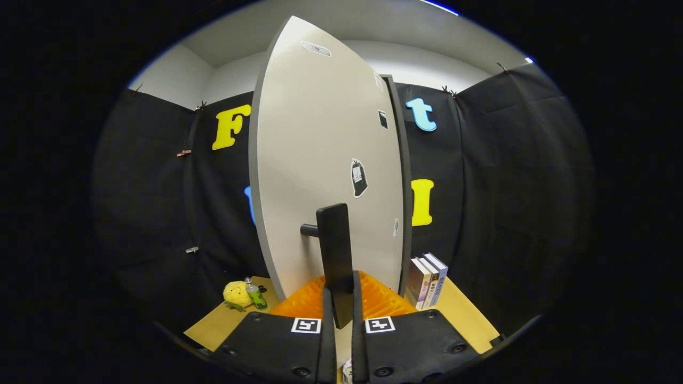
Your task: Open the shoe cabinet door, grab the shoes and put them into the shoe cabinet, then close the shoe cabinet door.
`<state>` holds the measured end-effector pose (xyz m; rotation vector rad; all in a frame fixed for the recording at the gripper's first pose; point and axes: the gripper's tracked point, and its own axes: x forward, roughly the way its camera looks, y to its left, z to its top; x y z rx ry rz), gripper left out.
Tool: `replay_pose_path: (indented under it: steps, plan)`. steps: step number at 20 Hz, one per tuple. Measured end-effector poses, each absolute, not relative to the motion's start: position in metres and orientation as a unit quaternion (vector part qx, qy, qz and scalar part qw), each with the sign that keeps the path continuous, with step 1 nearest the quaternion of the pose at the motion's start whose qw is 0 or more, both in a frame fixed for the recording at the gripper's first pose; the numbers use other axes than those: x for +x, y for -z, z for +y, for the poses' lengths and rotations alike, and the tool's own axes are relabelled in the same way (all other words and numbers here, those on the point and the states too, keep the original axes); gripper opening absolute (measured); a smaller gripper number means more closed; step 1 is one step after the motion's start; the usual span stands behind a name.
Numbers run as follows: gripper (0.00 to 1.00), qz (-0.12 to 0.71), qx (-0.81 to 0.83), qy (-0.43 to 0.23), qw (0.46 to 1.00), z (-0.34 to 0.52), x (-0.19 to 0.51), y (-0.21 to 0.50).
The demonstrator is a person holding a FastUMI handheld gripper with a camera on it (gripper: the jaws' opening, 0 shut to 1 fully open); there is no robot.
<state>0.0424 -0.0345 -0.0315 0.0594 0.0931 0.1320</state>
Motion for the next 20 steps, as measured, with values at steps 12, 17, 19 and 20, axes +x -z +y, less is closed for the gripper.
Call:
replay_pose_path:
  steps: [12, 17, 19, 20]
  plan:
    - [0.14, 0.031, 0.066, -0.07, 0.995, -0.109, 0.033, 0.03]
    - [0.13, 0.028, 0.055, -0.061, 0.996, -0.137, 0.035, 0.029]
    - [0.09, 0.024, 0.051, -0.048, 0.997, -0.154, 0.036, 0.028]
    - [0.08, 0.025, 0.053, -0.047, 0.997, -0.16, 0.037, 0.027]
